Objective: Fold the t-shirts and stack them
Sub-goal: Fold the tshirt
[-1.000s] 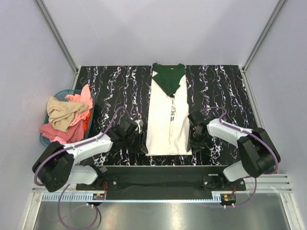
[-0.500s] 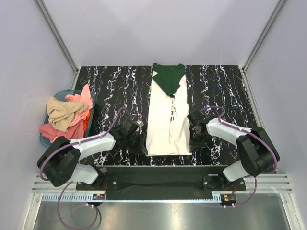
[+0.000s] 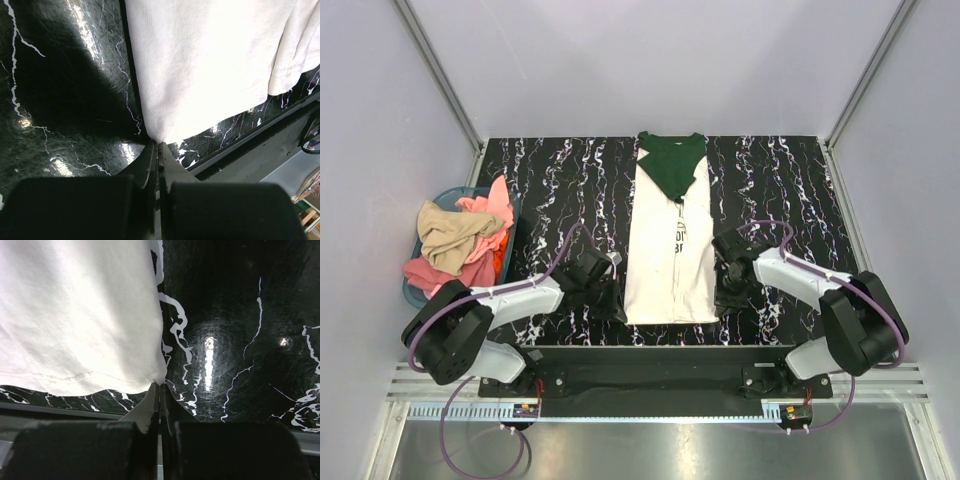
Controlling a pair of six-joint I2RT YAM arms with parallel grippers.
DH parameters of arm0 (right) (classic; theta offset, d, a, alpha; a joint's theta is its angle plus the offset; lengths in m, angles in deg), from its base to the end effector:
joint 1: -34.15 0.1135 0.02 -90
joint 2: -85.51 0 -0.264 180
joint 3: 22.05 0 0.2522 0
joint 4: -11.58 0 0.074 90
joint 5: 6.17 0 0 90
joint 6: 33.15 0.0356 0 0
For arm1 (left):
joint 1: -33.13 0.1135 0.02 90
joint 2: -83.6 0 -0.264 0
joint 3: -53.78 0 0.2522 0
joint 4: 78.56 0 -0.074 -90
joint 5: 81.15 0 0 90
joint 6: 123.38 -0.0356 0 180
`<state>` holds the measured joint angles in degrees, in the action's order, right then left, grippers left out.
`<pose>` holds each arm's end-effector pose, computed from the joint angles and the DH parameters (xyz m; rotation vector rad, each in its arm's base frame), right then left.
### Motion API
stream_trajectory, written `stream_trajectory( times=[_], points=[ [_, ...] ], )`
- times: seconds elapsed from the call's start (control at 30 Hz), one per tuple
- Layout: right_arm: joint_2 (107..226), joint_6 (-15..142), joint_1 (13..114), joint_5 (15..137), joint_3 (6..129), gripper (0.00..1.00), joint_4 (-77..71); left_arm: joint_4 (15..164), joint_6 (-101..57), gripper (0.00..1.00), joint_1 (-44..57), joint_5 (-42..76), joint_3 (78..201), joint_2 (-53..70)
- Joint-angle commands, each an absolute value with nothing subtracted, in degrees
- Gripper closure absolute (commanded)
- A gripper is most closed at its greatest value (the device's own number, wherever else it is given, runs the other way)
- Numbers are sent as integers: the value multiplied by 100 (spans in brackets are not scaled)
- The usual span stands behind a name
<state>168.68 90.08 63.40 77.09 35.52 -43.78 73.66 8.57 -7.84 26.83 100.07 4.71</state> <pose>0.2014 0.1176 0.1587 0.0919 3.0537 0.2791 0.1702 -0.1623 0.1429 0.0945 2.8416 -0.8341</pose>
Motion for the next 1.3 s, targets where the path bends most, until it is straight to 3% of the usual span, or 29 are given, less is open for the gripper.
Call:
stream_trajectory(
  times=[0.0,0.43,0.93,1.27],
  points=[
    [16523,9113,6403,7698,3583,100,-4304,7538,784,100,-765,2784,10225,477],
    [16619,8929,6316,8234,4487,100,-4463,7081,468,100,-379,2924,11446,-304],
    [18560,7989,5630,8295,6588,100,-4533,6475,-86,100,350,3126,13942,-2237],
    [19159,7689,5208,8076,7765,100,-4656,6254,-261,100,773,3214,15181,-2731]
  ],
)
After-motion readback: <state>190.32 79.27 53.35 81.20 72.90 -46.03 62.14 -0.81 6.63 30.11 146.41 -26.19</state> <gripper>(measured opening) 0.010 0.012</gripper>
